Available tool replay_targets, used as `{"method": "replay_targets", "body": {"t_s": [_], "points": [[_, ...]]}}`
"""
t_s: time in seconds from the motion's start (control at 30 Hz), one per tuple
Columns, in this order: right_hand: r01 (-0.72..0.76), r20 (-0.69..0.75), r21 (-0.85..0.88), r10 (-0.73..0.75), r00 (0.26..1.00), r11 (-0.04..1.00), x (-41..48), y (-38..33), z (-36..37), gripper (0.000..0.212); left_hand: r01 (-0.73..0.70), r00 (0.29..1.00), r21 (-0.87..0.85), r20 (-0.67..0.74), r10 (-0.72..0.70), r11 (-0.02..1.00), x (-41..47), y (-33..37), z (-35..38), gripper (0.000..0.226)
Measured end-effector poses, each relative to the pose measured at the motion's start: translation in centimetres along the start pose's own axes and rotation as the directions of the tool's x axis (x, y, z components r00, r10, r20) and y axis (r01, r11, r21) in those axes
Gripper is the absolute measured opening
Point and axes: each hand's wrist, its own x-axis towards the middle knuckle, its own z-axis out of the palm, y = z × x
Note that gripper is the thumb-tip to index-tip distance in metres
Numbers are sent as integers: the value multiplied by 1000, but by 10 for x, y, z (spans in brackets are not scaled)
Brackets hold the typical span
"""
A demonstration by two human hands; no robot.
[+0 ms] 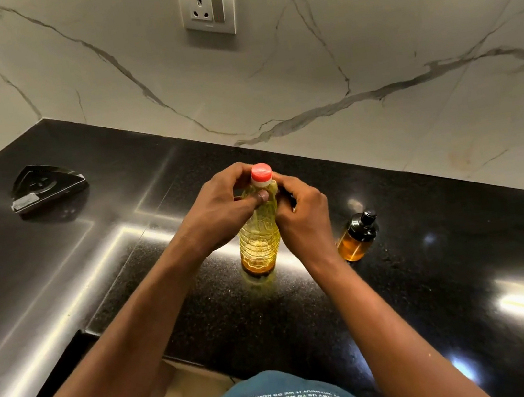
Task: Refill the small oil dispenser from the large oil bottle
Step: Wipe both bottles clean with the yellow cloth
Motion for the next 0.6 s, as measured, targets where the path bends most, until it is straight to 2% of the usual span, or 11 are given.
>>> {"method": "replay_targets", "body": {"t_s": [0.1,0.17,0.27,0.37,0.43,0.6], "points": [[-27,28,-71,29,999,997,4,12,-5,33,12,1000,-11,18,-12,1000,0,0,1,41],[-16,-30,-80,14,999,997,1,13,-10,31,16,1000,-27,24,-16,1000,-1,0,2,39],[113,-145,-60,-120,982,992,5,-1,-18,30,13,999,-47,33,-12,999,-1,1,1,36],[282,-42,-220,-298,954,934,19,-18,-18,31,20,999,-75,31,-17,997,-1,2,1,38],[313,39,-296,-316,948,903,20,-26,-13,31,3,1000,-81,30,0,997,0,2,0,44],[350,24,-350,-365,931,869,6,-29,-18,28,-43,998,-59,42,45,997,0,-1,-3,31]]}}
